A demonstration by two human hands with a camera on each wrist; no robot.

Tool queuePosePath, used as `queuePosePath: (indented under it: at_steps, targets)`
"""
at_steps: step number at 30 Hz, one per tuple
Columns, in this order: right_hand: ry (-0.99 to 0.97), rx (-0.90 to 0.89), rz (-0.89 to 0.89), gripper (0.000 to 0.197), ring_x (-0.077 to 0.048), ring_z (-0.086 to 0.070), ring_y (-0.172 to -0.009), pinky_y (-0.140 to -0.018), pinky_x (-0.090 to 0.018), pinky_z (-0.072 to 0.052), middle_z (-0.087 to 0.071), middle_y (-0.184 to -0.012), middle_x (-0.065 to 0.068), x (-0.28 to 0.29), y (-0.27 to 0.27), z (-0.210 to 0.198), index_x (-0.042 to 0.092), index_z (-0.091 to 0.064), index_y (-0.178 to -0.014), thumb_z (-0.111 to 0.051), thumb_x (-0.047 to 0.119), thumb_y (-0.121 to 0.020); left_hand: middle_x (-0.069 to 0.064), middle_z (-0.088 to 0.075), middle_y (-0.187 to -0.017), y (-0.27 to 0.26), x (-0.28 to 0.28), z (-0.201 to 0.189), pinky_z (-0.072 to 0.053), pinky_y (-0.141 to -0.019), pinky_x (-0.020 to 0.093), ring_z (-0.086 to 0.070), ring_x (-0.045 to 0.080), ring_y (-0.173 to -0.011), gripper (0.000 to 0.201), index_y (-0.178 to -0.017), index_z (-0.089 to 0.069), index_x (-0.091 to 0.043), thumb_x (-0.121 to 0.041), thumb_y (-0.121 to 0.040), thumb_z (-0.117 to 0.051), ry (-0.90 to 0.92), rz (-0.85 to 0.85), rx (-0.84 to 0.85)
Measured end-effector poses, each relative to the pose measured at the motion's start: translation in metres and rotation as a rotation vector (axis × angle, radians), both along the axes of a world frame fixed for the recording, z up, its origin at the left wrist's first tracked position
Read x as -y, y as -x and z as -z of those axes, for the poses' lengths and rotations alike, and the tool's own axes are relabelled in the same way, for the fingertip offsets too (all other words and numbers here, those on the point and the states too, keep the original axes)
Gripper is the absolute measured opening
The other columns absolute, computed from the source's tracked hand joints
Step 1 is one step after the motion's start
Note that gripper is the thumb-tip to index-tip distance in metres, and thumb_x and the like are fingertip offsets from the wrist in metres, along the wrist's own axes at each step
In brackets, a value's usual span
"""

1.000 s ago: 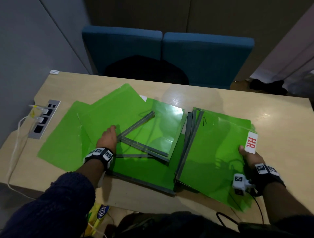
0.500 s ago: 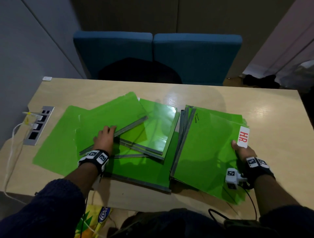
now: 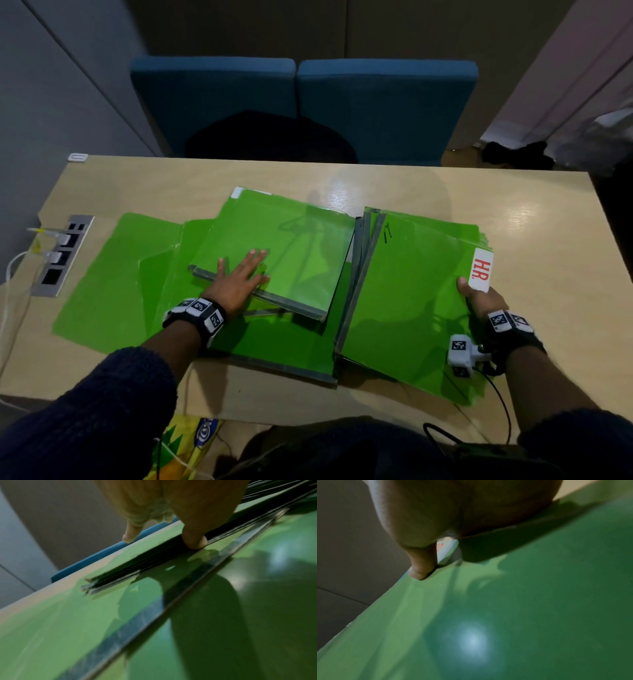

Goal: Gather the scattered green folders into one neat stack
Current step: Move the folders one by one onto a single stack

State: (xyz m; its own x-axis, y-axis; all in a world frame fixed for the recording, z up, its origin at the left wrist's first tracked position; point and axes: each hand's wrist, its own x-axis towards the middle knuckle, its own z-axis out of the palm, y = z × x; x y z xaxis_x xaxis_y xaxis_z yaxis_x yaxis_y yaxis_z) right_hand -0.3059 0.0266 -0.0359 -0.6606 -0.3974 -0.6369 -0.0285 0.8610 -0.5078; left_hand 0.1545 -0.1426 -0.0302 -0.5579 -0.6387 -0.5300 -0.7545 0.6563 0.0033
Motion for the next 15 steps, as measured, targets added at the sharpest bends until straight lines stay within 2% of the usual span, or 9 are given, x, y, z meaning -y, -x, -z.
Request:
queuePosePath:
  at_steps: [2,4,6,8,11,13,15]
  targets:
    - [0.011,0.006,0.019,0.049,-0.032,-0.055,-0.082,-0.071,-0.035,-0.041,-0.063,-0.11,-0.021,-0.001,0.001,0.002,0.009,-0.059,-0.112,-0.065,0.05,-0.087,-0.006,0.023,-0.158,0.003,0.007,-0.004,0.001,-0.111,0.071,0.014,0.021,-0.148,0.065,-0.149,-0.022,-0.03,-0.03,-0.092,-0.052,-0.035,0.005,0.087]
    - [0.023,0.015,0.033,0.048,-0.031,-0.055,-0.081,-0.071,-0.035,-0.041,-0.064,-0.11,-0.021,-0.001,0.002,0.004,0.009,-0.06,-0.11,-0.066,0.051,-0.086,-0.009,0.023,-0.159,0.004,0.013,-0.005,-0.004,-0.11,0.073,0.009,0.021,-0.15,0.077,-0.15,-0.011,-0.033,-0.066,-0.088,-0.04,-0.095,-0.042,0.151]
    - [0.03,0.016,0.035,0.046,-0.032,-0.055,-0.083,-0.074,-0.036,-0.041,-0.064,-0.109,-0.02,-0.001,0.002,0.004,0.009,-0.059,-0.109,-0.066,0.049,-0.087,-0.009,0.024,-0.159,0.003,0.018,-0.001,-0.007,-0.107,0.074,0.008,0.022,-0.15,0.088,-0.151,-0.007,-0.033,-0.079,-0.081,-0.033,-0.091,-0.094,0.167]
    - [0.035,0.015,0.041,0.045,-0.033,-0.055,-0.087,-0.076,-0.036,-0.04,-0.063,-0.11,-0.02,-0.001,0.001,0.004,0.008,-0.059,-0.109,-0.066,0.047,-0.088,-0.007,0.024,-0.159,0.003,0.021,0.002,-0.009,-0.107,0.074,0.007,0.023,-0.15,0.09,-0.152,-0.01,-0.029,-0.079,-0.08,-0.034,-0.035,-0.117,0.132]
    - [0.027,0.004,0.012,0.046,-0.034,-0.055,-0.089,-0.077,-0.037,-0.041,-0.061,-0.11,-0.02,0.0,0.002,0.005,0.008,-0.057,-0.11,-0.065,0.048,-0.089,-0.006,0.02,-0.161,0.014,0.022,0.001,-0.013,-0.111,0.069,-0.004,0.022,-0.15,0.089,-0.153,-0.014,-0.019,-0.069,-0.085,-0.043,0.007,-0.002,0.075]
    - [0.031,-0.003,0.031,0.046,-0.033,-0.055,-0.089,-0.077,-0.037,-0.041,-0.061,-0.109,-0.019,0.0,0.002,0.006,0.008,-0.057,-0.109,-0.066,0.048,-0.088,-0.004,0.009,-0.163,0.021,0.023,-0.001,-0.026,-0.111,0.065,-0.011,0.024,-0.149,0.082,-0.153,-0.013,-0.021,-0.057,-0.09,-0.049,-0.059,0.065,0.081]
    - [0.042,-0.009,0.049,0.043,-0.032,-0.055,-0.089,-0.077,-0.036,-0.04,-0.06,-0.107,-0.018,0.001,0.001,0.006,0.009,-0.058,-0.107,-0.066,0.047,-0.088,-0.001,0.006,-0.163,0.027,0.024,-0.002,-0.03,-0.11,0.062,-0.006,0.028,-0.149,0.076,-0.154,-0.006,-0.026,-0.05,-0.094,-0.046,-0.099,0.127,0.155]
